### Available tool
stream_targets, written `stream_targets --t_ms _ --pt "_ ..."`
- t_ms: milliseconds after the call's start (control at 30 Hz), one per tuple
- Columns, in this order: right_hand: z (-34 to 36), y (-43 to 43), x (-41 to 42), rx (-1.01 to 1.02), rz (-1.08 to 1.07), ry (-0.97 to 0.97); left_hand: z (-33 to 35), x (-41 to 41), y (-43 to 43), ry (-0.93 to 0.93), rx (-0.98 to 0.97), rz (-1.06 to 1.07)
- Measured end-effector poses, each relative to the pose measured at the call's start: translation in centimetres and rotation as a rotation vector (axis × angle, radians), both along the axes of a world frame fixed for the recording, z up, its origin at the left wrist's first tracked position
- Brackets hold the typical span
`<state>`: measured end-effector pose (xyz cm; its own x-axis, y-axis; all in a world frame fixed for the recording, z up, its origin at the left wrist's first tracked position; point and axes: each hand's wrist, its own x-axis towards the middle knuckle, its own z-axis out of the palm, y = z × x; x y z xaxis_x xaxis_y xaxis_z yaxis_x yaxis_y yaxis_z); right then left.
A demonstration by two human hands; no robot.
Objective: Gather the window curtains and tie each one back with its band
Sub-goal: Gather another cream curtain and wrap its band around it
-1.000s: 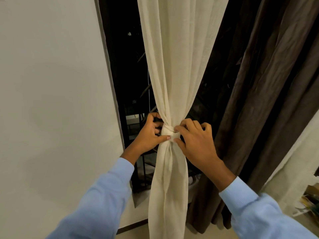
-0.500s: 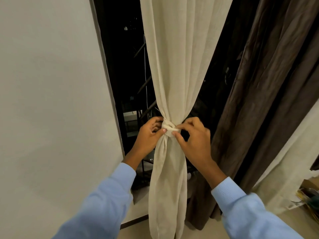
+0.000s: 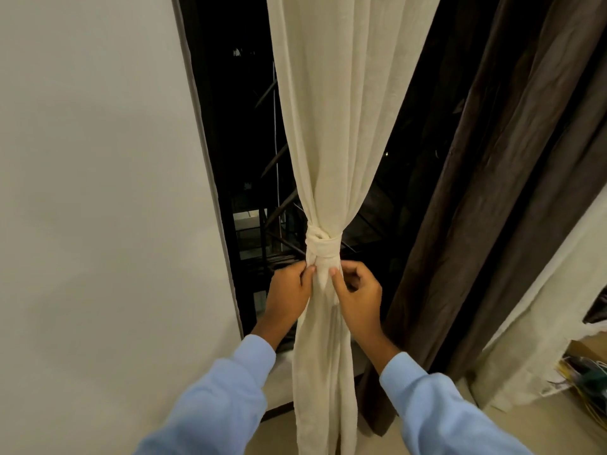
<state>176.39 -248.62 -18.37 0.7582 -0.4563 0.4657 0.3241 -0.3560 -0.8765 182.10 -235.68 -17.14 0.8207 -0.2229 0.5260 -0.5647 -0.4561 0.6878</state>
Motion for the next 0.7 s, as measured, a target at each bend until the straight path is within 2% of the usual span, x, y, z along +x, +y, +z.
stream_targets --t_ms 167,267,333,433,533,633,700 --pt "-0.9 0.9 0.3 -0.146 -0.077 0.037 -0.6 1.0 -0.4 0.001 0.279 0.026" --pt "-0.2 0.9 0.9 -0.156 -0.004 0.052 -1.1 1.4 -0.2 0.106 0.23 0.073" --pt "-0.5 0.5 0.8 -0.131 -0.043 0.039 -2.0 1.3 0.2 0.172 0.19 0.04" --pt "-2.2 0.0 0.4 -0.11 -0.041 0.152 -3.9 0.9 0.5 0.291 0.24 -0.009" --pt "-4.1 0.0 -0.1 -0.112 -0.044 0.266 -5.3 0.6 0.5 0.397 0.431 0.072" --pt "-4.9 -0.8 -0.4 -0.044 -0.075 0.251 -5.4 0.1 0.0 0.53 0.645 0.093" --pt "-5.2 -2.0 -0.2 -0.031 -0.056 0.232 -5.1 -0.4 -1.1 0.733 0.625 0.019"
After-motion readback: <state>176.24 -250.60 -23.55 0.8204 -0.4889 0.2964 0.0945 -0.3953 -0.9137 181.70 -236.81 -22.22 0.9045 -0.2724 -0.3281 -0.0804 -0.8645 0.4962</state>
